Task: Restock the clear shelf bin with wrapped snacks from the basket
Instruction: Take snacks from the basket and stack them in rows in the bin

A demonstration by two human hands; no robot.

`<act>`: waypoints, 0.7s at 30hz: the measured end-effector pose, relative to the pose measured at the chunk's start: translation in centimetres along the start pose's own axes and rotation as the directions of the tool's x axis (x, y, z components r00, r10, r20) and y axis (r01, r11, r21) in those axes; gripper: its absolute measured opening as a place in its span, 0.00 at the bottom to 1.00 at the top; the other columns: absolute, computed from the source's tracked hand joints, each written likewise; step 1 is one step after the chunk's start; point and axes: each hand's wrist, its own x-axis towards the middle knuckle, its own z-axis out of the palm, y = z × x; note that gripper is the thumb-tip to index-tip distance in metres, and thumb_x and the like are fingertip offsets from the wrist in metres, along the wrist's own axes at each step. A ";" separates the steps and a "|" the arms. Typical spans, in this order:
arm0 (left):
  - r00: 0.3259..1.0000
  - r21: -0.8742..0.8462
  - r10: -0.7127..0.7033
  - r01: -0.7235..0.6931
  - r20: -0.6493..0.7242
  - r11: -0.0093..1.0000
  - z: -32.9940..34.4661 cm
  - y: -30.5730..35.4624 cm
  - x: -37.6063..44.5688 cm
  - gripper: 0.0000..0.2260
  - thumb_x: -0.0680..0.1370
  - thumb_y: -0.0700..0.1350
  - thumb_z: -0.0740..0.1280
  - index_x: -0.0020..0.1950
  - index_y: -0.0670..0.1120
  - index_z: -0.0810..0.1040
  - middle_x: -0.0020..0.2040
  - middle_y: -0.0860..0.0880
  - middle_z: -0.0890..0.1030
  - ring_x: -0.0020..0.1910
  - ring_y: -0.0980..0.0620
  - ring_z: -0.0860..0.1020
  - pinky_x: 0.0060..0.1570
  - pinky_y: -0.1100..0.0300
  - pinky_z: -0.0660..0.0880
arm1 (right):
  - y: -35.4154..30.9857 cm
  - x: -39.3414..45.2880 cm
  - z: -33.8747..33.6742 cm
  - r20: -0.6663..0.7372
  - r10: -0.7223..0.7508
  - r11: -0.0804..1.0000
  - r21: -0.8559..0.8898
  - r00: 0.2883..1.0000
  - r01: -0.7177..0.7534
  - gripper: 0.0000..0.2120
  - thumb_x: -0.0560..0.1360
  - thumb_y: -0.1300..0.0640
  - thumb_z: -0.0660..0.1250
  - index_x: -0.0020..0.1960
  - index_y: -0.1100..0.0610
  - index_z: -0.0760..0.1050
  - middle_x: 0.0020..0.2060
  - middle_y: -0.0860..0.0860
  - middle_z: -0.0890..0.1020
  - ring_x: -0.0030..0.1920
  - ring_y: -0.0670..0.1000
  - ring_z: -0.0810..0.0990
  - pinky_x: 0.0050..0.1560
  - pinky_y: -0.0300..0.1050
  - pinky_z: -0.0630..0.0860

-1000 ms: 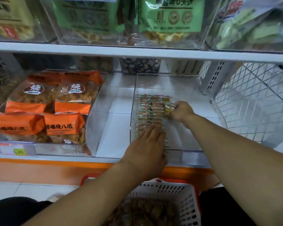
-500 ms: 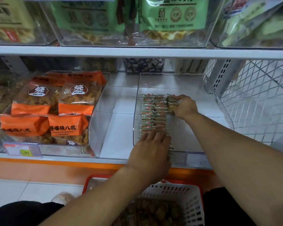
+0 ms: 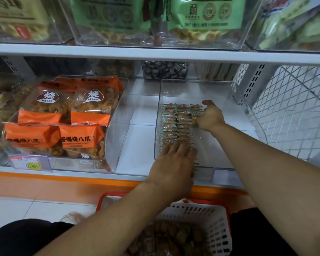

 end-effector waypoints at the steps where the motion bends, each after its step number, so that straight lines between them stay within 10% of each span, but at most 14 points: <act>1: 1.000 -0.023 0.006 -0.006 -0.012 1.000 -0.1 0.0 -0.1 0.33 0.77 0.48 0.70 0.79 0.46 0.61 0.80 0.44 0.60 0.81 0.43 0.51 0.81 0.49 0.50 | -0.1 -0.1 -0.3 0.011 0.001 1.000 0.002 1.000 -0.001 0.33 0.74 0.67 0.70 0.77 0.57 0.63 0.67 0.60 0.73 0.66 0.59 0.75 0.60 0.42 0.72; 6: 0.993 -0.068 -0.026 0.019 -0.112 0.998 -1.8 0.0 -1.9 0.30 0.75 0.45 0.68 0.77 0.44 0.66 0.78 0.43 0.64 0.80 0.42 0.54 0.79 0.50 0.53 | -2.4 -2.9 -2.3 -0.204 -0.271 0.959 0.028 0.941 0.282 0.20 0.74 0.70 0.65 0.63 0.58 0.77 0.61 0.57 0.80 0.60 0.55 0.79 0.62 0.44 0.75; 10: 0.924 -0.025 -0.010 0.001 -0.382 1.000 -2.0 0.3 -4.6 0.10 0.70 0.41 0.67 0.51 0.44 0.79 0.51 0.44 0.81 0.53 0.40 0.76 0.49 0.50 0.70 | -5.0 -9.6 -2.5 -0.463 -0.653 0.679 -0.007 0.600 0.734 0.12 0.69 0.71 0.58 0.41 0.60 0.78 0.40 0.54 0.81 0.44 0.55 0.78 0.46 0.44 0.73; 12: 0.949 -0.083 -0.051 0.027 -0.310 0.996 -0.8 0.3 -6.4 0.06 0.71 0.45 0.67 0.47 0.48 0.78 0.47 0.46 0.82 0.47 0.42 0.79 0.43 0.53 0.70 | -4.8 -13.8 -1.4 -0.451 -0.784 0.489 -0.024 0.427 0.872 0.11 0.67 0.73 0.58 0.37 0.61 0.75 0.35 0.55 0.78 0.39 0.55 0.74 0.45 0.40 0.67; 14: 0.988 -0.127 -0.155 0.156 0.023 0.980 1.5 -0.2 -8.3 0.08 0.73 0.48 0.68 0.51 0.49 0.79 0.52 0.47 0.83 0.50 0.43 0.81 0.45 0.55 0.74 | -3.1 -18.4 0.9 -0.319 -0.880 0.357 0.050 0.353 0.933 0.11 0.65 0.74 0.58 0.35 0.60 0.74 0.33 0.55 0.76 0.37 0.56 0.72 0.43 0.42 0.66; 17: 0.819 -0.038 -0.150 0.204 0.554 0.978 6.8 -1.3 -11.1 0.16 0.78 0.49 0.66 0.63 0.47 0.78 0.63 0.43 0.81 0.61 0.42 0.80 0.56 0.52 0.77 | 2.5 -23.9 6.2 0.129 -0.931 0.346 0.022 0.341 0.938 0.09 0.67 0.67 0.60 0.37 0.56 0.76 0.36 0.55 0.77 0.38 0.56 0.74 0.37 0.47 0.71; 19: 0.677 -0.042 -0.092 0.179 0.730 0.983 10.9 -1.9 -13.0 0.17 0.80 0.49 0.65 0.66 0.43 0.77 0.64 0.41 0.80 0.63 0.41 0.79 0.56 0.52 0.74 | 7.0 -26.1 9.4 0.577 -0.648 0.520 -0.142 0.498 0.842 0.14 0.72 0.50 0.56 0.49 0.51 0.79 0.49 0.56 0.83 0.49 0.57 0.79 0.48 0.54 0.78; 21: 0.589 -0.086 -0.065 0.225 0.805 0.971 15.2 -2.1 -14.6 0.20 0.80 0.50 0.67 0.70 0.43 0.74 0.66 0.41 0.78 0.65 0.41 0.77 0.60 0.51 0.73 | 11.9 -27.6 11.5 0.826 -0.234 0.568 -0.311 0.512 0.762 0.21 0.74 0.45 0.54 0.64 0.45 0.73 0.63 0.57 0.78 0.58 0.58 0.76 0.61 0.62 0.75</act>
